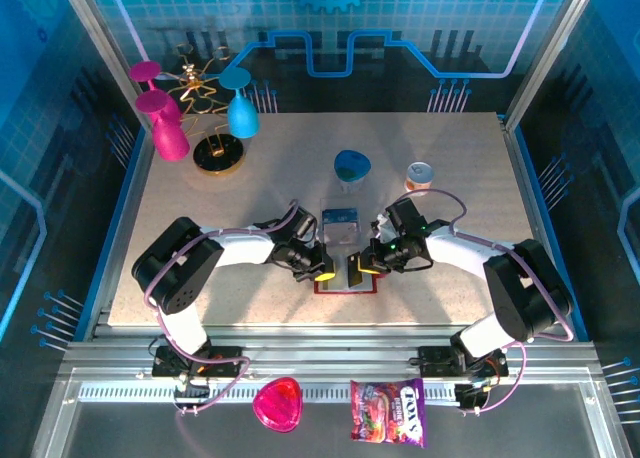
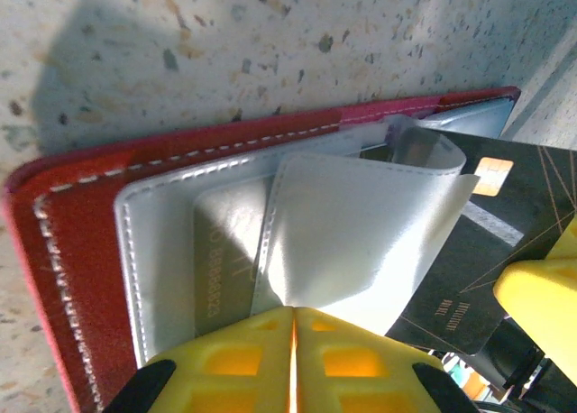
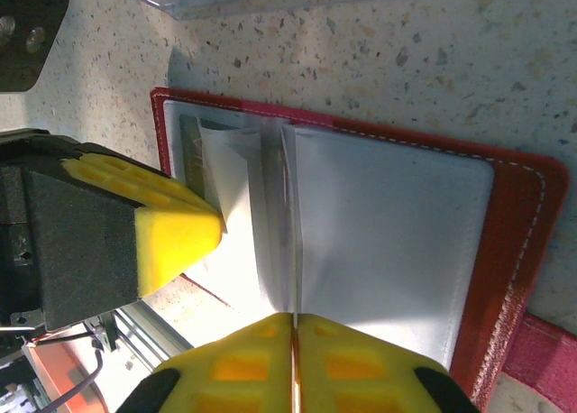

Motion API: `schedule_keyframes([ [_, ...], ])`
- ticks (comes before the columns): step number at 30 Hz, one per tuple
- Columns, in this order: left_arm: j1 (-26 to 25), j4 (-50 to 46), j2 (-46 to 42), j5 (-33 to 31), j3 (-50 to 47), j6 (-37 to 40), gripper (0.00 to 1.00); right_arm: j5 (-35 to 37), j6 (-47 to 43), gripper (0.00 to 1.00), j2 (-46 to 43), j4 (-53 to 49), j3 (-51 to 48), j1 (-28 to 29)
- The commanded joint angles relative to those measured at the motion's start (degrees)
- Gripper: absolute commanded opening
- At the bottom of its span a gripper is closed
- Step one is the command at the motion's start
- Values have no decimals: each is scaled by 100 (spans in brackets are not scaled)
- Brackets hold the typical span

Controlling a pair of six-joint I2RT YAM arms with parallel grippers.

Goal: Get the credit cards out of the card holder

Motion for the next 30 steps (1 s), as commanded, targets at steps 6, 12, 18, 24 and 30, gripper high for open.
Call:
schedule_keyframes([
  [6,-37,-356,-95,-81,59,75,11,-82,162,16,-52,62,-38,103],
  [12,-40,-344,-175,-84,18,64,12,-100,329,16,-108,178,-138,151],
  [18,-38,-427,-360,-123,5,39,14,-39,392,16,-153,161,-166,186],
  [24,-23,-574,-539,-206,31,90,14,32,370,15,-184,74,-132,199],
  [30,4,-586,-694,-316,-61,81,14,63,326,11,-210,-13,-72,207],
])
